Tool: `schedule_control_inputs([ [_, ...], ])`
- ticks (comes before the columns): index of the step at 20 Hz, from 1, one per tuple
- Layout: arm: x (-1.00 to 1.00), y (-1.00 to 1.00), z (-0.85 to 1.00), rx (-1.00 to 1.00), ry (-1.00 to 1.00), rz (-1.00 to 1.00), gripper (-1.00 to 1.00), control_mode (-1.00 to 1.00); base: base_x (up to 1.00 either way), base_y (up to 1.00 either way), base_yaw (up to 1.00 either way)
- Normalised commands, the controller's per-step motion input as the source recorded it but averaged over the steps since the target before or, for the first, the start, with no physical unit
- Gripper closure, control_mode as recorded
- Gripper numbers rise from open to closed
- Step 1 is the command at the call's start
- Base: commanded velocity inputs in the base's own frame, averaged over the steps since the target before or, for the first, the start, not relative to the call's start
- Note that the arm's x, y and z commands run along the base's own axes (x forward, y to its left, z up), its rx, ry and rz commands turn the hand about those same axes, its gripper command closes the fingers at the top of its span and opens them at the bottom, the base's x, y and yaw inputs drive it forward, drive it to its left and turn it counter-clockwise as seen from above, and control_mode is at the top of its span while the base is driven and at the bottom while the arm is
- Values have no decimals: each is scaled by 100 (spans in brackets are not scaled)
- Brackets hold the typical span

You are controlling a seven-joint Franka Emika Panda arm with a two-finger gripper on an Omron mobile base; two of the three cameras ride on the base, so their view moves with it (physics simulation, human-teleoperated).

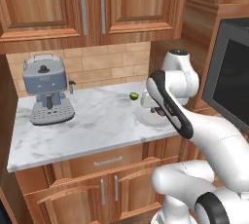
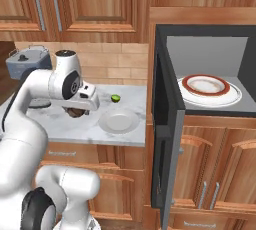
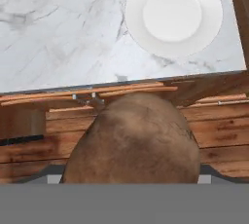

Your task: Pick the potato from the counter and place it in the microwave.

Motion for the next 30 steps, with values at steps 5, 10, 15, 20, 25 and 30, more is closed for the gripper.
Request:
schedule_control_inputs([
  [5,-98,0,13,-4,7,33,100,-100,0,0,0],
  [10,0,1,0,0,0,1,100,100,-16,0,0],
  [15,0,0,0,0,0,0,100,100,-100,1,-1],
  [20,0,0,0,0,0,0,100,100,-100,3,-13],
  [25,0,0,0,0,0,0,100,100,-100,10,-15],
  [30,0,0,0,0,0,0,100,100,-100,-7,-9],
])
